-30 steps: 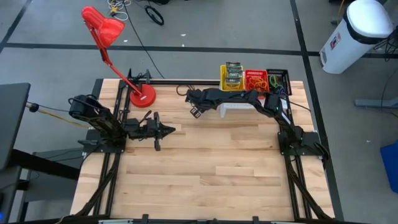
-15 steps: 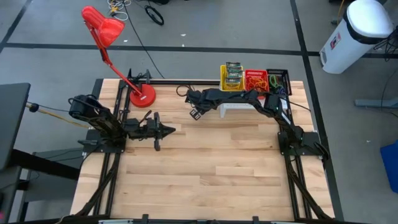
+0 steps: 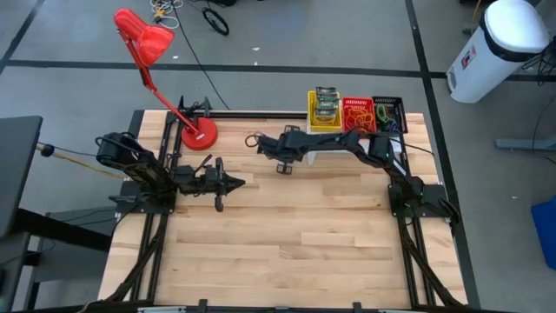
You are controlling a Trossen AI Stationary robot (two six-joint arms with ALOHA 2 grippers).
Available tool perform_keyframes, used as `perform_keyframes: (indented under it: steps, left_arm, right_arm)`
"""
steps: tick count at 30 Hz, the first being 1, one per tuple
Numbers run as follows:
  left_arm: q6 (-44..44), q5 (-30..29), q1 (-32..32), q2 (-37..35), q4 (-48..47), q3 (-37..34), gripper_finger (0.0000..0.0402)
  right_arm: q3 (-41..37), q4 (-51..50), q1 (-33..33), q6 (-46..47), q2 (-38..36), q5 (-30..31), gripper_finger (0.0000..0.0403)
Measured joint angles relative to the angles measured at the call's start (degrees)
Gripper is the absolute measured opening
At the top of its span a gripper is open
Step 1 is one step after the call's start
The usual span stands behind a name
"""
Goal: Pick & Place Office Desk Supplies
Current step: Put the blue spring keychain on the black basket
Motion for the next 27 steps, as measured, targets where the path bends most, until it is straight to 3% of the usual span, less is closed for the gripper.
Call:
perform_keyframes:
  steps: [10, 27]
  left_arm:
    - [-0.52, 0.01, 0.00, 0.00, -0.65, 0.00, 0.0011]
    - [-0.12, -0.50, 0.00, 0.00, -0.90, 0.00, 0.0011]
  right_arm:
    - [0.00, 0.38, 0.32, -27.40, -0.04, 1.44, 0.0162]
    - [0.00, -0.83, 0.79, -38.92, -0.07, 1.40, 0.0161]
